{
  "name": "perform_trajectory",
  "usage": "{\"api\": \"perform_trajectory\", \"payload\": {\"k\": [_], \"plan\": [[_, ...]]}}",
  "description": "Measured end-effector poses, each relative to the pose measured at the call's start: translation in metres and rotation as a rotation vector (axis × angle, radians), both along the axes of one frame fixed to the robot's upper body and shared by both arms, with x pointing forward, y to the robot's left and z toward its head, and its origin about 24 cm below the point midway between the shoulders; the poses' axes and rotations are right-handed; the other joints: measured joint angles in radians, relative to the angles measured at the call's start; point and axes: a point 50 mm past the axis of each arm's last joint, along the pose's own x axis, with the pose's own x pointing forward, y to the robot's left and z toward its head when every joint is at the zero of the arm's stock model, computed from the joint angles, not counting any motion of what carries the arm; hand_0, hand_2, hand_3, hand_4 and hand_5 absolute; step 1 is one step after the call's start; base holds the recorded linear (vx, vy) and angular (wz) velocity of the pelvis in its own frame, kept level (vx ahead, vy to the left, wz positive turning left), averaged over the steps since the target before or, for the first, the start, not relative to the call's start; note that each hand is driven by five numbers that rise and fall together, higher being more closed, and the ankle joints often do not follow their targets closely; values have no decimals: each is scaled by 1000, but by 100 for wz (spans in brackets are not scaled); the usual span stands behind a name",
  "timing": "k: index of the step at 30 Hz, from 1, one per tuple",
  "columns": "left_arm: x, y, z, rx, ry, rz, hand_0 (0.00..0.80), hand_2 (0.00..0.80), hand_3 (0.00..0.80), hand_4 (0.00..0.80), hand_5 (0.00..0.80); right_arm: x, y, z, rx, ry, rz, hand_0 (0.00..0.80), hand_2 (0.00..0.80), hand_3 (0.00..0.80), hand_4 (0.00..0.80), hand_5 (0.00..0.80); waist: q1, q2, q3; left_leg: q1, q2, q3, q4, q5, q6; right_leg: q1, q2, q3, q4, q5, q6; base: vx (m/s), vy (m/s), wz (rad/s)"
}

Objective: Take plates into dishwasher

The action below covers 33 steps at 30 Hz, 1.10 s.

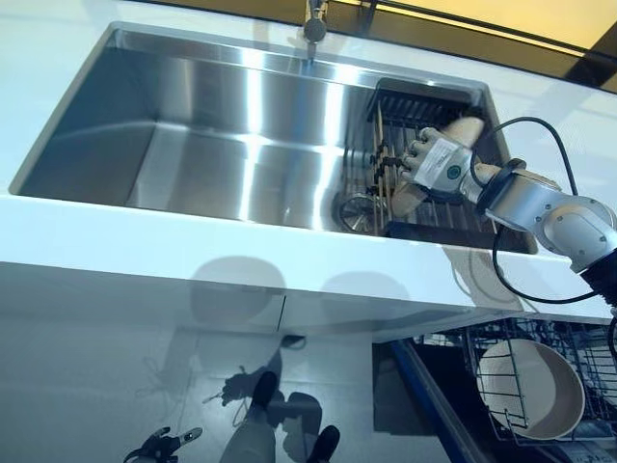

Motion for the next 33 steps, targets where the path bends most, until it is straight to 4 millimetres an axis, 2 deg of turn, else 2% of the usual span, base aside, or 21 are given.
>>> {"api": "perform_trajectory", "payload": {"k": [4, 10, 15, 19, 23, 26, 28, 31, 33], "plan": [[-7, 1, -2, 1, 16, 6, 0, 0, 0, 0, 0, 4, -11, 1, -16, -25, -44, 800, 800, 800, 800, 800, -1, 0, 0, 0, 0, 0, 2, 0, 0, 1, 0, 0, 0, 0, 0, 0, 0, 0], [-6, 1, -1, -6, -8, 34, 0, 0, 0, 0, 0, 6, -18, 2, -10, -56, -43, 800, 800, 800, 800, 800, -4, 0, 0, 1, 0, 0, 2, 0, 0, 1, 0, 0, 0, 0, 0, 0, 0, 0], [-5, -4, -3, -17, -12, 32, 0, 0, 0, 0, 0, 4, -30, 13, 13, -139, -70, 800, 800, 800, 800, 800, -6, 1, -1, 9, 1, 2, 2, 0, 0, 8, 0, 4, 0, 0, 0, -17, 5, -1], [-5, -6, -4, -19, -14, 33, 0, 0, 0, 0, 0, -3, -42, 37, 100, -252, -93, 800, 800, 800, 800, 800, -14, 4, -6, 26, 2, 6, 0, 0, 0, 22, -1, 6, 0, 0, 0, -14, 3, -1], [-10, -10, -7, -27, -1, 39, 0, 0, 0, 0, 0, -18, -58, 71, 267, -415, -106, 800, 800, 800, 800, 800, -35, 8, -38, 48, 5, 17, -7, -1, 0, 38, -2, 18, 0, 0, 0, -3, -6, -7], [-13, -12, -8, -28, 6, 42, 0, 0, 0, 0, 0, -29, -72, 89, 389, -503, -122, 800, 800, 800, 800, 800, -43, 12, -79, 59, 9, 41, -7, -4, 1, 40, -2, 38, 1, 0, -1, -2, -7, -16], [-18, -12, -10, -30, 19, 45, 0, 0, 0, 0, 0, -35, -76, 104, 446, -559, -121, 800, 800, 800, 800, 800, -66, 20, -90, 81, 12, 48, -8, -8, 2, 59, -2, 44, 0, 0, -1, -8, -5, -15], [-29, -14, -13, -36, 46, 52, 0, 0, 0, 0, 0, -47, -85, 127, 520, -647, -127, 800, 800, 800, 800, 800, -93, 31, -130, 93, 16, 79, -8, -14, 4, 58, -1, 77, 0, 2, -2, -11, -3, -30], [-33, -15, -14, -38, 59, 52, 0, 0, 0, 0, 0, -54, -93, 136, 555, -687, -155, 800, 800, 800, 800, 800, -99, 36, -154, 105, 18, 96, -8, -20, 4, 63, -1, 94, 0, 2, -2, -9, -11, -21]]}}
